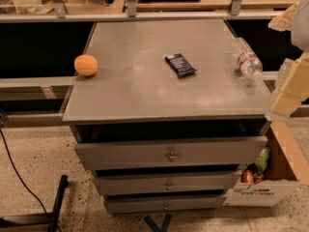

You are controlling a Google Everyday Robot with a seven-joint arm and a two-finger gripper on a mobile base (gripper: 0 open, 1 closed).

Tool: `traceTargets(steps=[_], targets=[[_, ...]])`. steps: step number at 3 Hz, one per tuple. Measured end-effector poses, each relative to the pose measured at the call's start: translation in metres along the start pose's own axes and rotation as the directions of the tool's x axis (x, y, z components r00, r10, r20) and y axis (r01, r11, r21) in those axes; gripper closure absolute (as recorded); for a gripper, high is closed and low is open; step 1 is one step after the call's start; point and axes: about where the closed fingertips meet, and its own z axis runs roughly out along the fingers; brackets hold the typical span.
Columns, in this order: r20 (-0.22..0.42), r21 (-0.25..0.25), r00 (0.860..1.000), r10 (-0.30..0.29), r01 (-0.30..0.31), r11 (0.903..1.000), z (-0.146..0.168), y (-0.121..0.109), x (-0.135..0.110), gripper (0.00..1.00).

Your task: Move rxbar blueberry near orange

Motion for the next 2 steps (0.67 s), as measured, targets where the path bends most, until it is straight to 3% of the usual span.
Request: traceTargets(steps=[2], targets=[[0.013, 0.001, 1.000, -0.019, 0.019, 0.9998, 0.0015, -0.0033, -0.0056, 0.00]])
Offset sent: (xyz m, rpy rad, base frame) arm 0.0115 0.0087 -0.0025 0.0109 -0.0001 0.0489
